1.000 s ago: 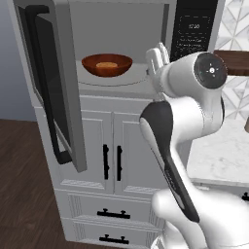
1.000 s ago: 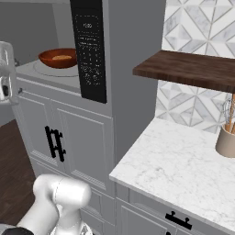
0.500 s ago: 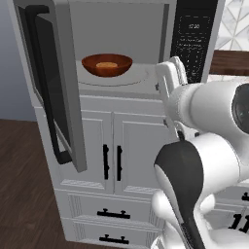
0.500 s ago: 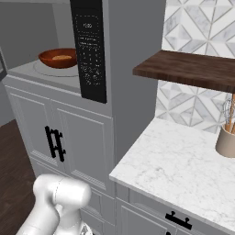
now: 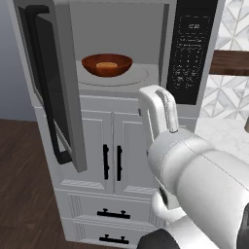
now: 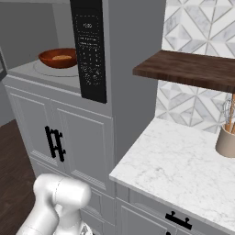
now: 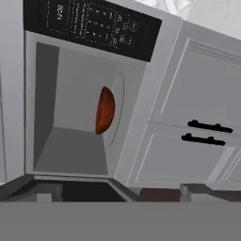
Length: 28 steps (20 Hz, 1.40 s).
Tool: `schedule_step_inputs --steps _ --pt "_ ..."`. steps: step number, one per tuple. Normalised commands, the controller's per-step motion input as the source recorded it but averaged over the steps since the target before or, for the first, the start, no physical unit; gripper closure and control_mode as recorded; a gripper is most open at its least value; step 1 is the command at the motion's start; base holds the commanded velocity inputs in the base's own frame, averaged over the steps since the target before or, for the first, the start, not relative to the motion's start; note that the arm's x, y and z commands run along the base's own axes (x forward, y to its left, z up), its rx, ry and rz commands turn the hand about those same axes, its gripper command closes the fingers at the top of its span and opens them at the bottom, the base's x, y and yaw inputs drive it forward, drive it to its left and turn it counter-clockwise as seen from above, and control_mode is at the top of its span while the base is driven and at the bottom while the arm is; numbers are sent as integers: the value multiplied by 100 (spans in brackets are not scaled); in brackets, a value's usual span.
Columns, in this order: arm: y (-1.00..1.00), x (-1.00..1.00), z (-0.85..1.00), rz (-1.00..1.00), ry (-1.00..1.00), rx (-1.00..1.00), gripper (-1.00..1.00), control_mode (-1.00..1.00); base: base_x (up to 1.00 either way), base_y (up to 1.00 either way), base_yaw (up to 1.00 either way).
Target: Open the microwave, place the bowl with waffle inside the microwave, then close the microwave door and turn it on.
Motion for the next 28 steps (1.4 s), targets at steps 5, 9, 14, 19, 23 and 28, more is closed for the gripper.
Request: schedule_step_inputs --steps 5,9,14,19,23,28 --pt "84 -13 0 0 -18 0 -100 -100 0 0 0" --pt "76 0 -6 0 -16 0 -100 -100 0 0 0" --pt "77 9 -31 0 -13 0 -100 -100 0 0 0" --pt "59 58 -55 0 -7 0 -100 -100 0 0 0" --pt "72 47 -45 0 -7 0 -100 -100 0 0 0" --pt "62 63 -25 -1 -2 0 -100 -100 0 0 0"
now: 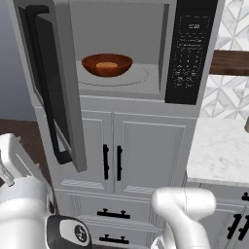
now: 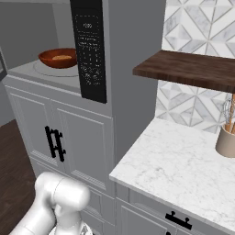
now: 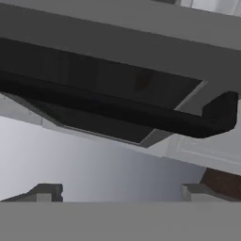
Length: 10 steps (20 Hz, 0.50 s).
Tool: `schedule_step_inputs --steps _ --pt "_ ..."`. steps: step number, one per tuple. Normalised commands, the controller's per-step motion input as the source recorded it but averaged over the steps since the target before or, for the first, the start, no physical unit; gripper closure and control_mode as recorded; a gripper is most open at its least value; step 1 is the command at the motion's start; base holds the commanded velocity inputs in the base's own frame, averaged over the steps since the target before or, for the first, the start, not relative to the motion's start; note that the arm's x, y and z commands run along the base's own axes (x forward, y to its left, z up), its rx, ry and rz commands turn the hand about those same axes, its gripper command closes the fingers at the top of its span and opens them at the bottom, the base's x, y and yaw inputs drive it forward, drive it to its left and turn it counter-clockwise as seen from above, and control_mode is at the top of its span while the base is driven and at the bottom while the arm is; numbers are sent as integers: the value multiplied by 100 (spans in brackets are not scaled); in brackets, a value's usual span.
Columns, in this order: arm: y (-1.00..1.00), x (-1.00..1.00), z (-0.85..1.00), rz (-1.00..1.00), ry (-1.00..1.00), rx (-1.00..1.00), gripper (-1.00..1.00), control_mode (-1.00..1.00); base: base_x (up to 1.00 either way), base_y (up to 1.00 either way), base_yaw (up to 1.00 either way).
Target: Open the microwave, place the bowl with waffle inside the microwave, then close the microwave door and turn it on.
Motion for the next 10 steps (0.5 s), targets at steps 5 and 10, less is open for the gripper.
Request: schedule_step_inputs --steps 5,10 --pt "41 74 -13 -2 0 0 -100 -100 0 0 0" --pt "61 73 -20 -2 -2 0 -100 -100 0 0 0"
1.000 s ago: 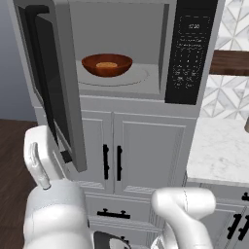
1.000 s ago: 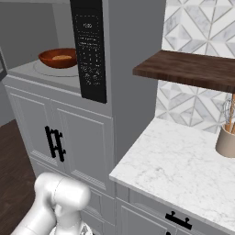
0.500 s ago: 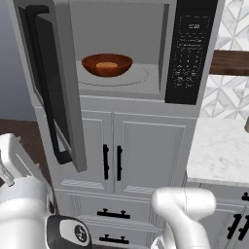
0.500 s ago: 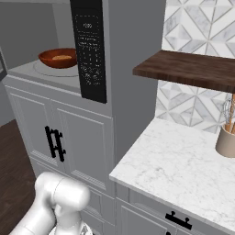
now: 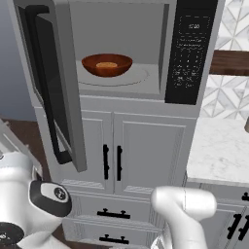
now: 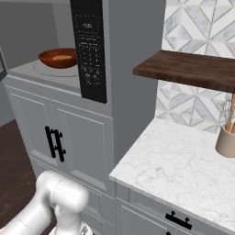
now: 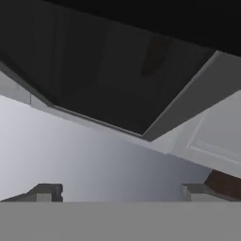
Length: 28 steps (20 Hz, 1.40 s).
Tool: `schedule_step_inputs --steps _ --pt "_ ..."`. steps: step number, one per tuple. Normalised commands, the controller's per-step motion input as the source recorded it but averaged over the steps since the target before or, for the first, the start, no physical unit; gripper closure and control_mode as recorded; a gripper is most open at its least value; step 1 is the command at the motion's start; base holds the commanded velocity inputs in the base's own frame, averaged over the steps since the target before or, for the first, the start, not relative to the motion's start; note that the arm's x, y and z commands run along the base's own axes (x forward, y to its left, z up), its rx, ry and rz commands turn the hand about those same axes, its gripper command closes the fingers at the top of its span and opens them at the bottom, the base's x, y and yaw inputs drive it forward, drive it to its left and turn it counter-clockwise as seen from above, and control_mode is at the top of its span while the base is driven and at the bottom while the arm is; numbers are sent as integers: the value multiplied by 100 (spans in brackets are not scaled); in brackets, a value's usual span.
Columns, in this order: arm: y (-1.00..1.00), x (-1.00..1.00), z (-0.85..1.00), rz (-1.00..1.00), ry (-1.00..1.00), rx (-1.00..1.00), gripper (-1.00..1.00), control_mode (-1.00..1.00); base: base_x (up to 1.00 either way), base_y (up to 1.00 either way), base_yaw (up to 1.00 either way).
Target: Open the microwave, place the bowl with waffle inside the microwave, then close the microwave door and turn it on.
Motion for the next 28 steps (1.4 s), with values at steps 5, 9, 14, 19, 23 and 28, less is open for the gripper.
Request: schedule_step_inputs --steps 5,9,14,19,23,28 --pt "75 62 -21 -3 -3 0 -100 -100 0 0 0" --pt "61 49 -34 -1 -2 2 -100 -100 0 0 0" --pt "-5 3 -6 -3 -12 2 -100 -100 0 0 0" --pt "-76 18 4 -1 -9 12 -100 -100 0 0 0" --pt "-89 53 6 0 0 16 -100 -100 0 0 0" --pt "-100 -3 30 0 -15 22 -100 -100 0 0 0"
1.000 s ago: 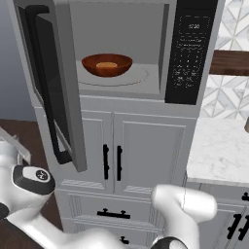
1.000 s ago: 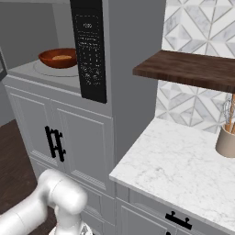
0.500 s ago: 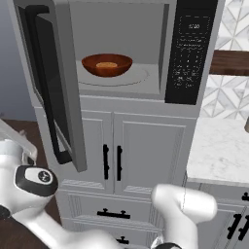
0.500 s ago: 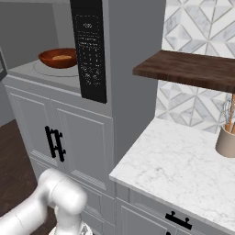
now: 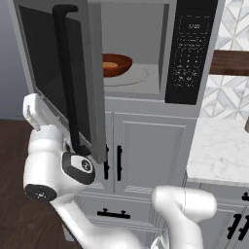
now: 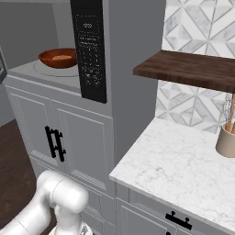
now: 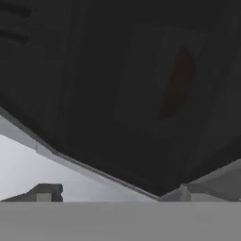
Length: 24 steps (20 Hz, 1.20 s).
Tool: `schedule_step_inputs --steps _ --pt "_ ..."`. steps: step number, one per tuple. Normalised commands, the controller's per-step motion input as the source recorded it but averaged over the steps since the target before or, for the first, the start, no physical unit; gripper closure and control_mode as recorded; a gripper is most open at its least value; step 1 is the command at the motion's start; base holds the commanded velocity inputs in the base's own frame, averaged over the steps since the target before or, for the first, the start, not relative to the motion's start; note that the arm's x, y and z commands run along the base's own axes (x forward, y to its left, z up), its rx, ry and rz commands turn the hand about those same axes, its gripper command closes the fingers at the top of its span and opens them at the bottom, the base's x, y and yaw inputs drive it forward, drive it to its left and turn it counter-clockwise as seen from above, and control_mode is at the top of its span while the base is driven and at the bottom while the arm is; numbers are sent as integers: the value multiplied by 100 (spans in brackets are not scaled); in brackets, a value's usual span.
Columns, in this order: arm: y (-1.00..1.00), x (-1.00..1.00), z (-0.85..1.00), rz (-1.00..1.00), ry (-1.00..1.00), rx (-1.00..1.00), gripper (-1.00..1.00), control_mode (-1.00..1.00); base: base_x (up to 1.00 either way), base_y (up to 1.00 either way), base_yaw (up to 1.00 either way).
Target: Open the microwave, place the bowl with waffle inside the microwave, then close the microwave door and turn it on.
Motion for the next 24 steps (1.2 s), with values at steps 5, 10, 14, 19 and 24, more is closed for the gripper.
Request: schedule_step_inputs --steps 5,10,14,19,24 --pt "-100 24 24 3 -14 34 -100 -100 0 0 0" --pt "-100 100 14 6 0 35 -100 -100 0 0 0" --pt "-100 100 25 5 0 29 -100 -100 0 0 0" --pt "-50 86 16 1 0 15 -100 -100 0 0 0" --pt "-2 73 5 0 14 1 -100 -100 0 0 0"
